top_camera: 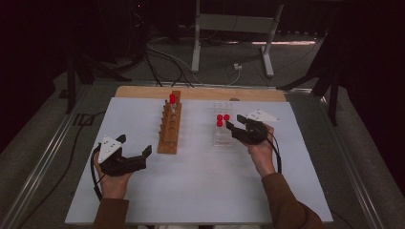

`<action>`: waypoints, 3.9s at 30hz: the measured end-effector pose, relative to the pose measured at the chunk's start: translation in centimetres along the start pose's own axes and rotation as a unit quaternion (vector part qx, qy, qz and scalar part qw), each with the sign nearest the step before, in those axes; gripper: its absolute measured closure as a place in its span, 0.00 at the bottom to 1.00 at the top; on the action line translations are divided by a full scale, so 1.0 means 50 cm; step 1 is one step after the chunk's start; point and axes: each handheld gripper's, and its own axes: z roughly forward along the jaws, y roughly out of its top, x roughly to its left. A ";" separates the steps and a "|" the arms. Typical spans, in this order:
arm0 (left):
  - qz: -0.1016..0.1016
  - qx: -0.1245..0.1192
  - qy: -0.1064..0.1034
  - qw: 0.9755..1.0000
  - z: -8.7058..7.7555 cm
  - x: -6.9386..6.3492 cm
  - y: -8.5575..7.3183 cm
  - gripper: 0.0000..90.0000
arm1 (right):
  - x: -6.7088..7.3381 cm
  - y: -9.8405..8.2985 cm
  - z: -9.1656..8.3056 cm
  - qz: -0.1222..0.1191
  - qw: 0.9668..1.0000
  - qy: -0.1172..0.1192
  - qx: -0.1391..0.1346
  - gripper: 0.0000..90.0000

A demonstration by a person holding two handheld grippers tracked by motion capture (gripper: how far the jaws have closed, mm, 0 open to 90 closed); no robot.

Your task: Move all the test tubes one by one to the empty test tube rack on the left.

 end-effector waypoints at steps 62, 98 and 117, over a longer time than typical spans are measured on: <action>-0.009 0.005 0.004 1.000 0.001 0.012 -0.008 0.01 | 0.005 0.055 0.002 -0.016 0.999 -0.004 -0.032 0.83; 0.097 0.016 -0.116 0.988 0.172 -0.224 0.084 0.08 | 0.057 0.070 -0.089 -0.021 0.997 0.071 -0.035 0.83; 0.133 0.012 -0.155 0.979 0.228 -0.285 0.086 0.64 | 0.107 0.069 -0.082 -0.028 0.992 0.122 -0.021 0.83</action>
